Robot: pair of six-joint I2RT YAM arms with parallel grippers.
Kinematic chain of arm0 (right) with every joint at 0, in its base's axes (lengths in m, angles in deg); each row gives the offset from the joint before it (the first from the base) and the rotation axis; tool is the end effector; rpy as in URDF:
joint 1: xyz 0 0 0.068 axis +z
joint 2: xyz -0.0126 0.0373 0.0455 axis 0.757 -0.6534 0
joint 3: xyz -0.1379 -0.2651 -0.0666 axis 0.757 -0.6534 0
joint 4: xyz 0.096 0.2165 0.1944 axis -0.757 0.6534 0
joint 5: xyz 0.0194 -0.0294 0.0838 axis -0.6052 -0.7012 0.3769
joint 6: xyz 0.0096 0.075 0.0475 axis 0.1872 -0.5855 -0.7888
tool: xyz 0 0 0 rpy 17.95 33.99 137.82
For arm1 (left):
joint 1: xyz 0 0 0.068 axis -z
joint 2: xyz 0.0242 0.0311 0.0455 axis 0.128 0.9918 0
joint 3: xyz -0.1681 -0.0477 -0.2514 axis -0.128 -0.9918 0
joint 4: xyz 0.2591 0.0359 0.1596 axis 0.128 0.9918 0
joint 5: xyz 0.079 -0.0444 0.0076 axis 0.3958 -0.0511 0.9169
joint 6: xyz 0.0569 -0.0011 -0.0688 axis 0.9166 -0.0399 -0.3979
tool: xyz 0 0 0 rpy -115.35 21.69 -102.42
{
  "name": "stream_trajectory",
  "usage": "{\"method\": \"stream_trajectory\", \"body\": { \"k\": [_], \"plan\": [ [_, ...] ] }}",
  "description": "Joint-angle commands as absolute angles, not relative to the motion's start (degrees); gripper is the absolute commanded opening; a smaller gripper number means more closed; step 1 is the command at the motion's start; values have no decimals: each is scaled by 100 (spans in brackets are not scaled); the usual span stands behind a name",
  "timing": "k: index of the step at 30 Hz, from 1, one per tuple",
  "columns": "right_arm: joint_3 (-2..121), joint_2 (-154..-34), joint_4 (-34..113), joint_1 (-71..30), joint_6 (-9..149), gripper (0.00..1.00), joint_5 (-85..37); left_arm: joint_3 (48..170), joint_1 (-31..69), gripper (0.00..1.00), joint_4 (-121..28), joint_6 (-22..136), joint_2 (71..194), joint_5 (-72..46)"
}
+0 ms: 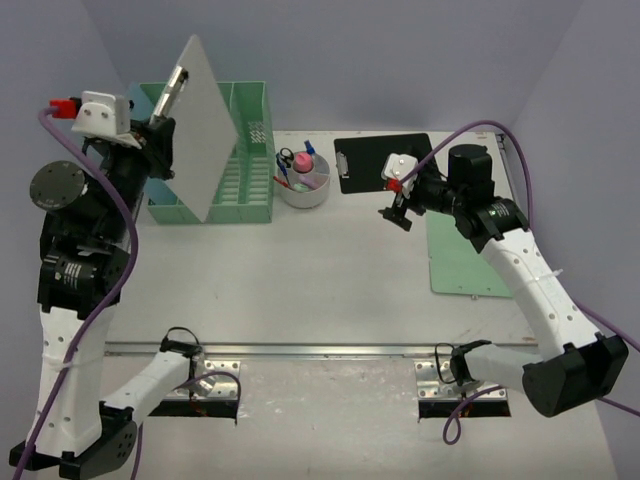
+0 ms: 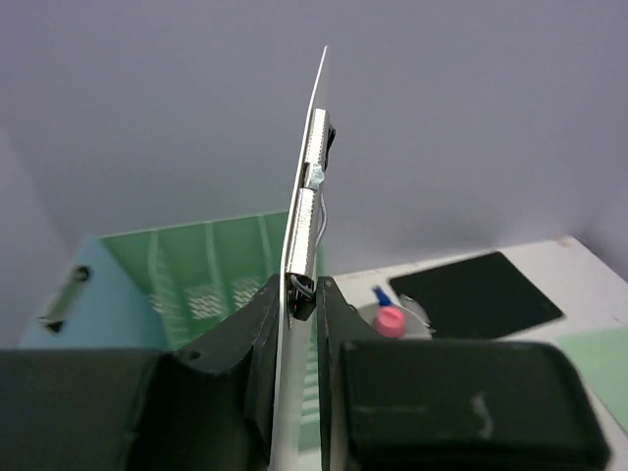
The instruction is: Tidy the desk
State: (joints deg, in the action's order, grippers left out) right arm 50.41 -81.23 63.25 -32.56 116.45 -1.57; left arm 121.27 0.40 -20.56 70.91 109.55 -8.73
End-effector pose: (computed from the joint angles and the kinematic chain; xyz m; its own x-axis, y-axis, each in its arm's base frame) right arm 0.3069 0.1333 0.3784 0.1077 -0.5449 -0.8316 -0.7922 0.4583 -0.4029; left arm 0.2005 -0.0333 0.5799 0.1607 0.0260 -0.9867 0.2001 0.9780 0.0583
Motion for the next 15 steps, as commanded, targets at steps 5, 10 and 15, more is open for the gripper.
{"method": "stream_trajectory", "body": {
  "k": [5, 10, 15],
  "plan": [
    [5084, -8224, 6115, -3251, 11506, 99, 2, 13645, -23, 0, -2245, 8101, 11771, 898],
    [4873, -8189, 6063, -3259, 11524, 99, 64, 14296, -23, 0, -2297, 8514, 12457, 1039],
    [4750, -8163, 6036, -3259, 11533, 99, 81, 14455, -111, 0, -2420, 8550, 13028, 777]
  ]
}}
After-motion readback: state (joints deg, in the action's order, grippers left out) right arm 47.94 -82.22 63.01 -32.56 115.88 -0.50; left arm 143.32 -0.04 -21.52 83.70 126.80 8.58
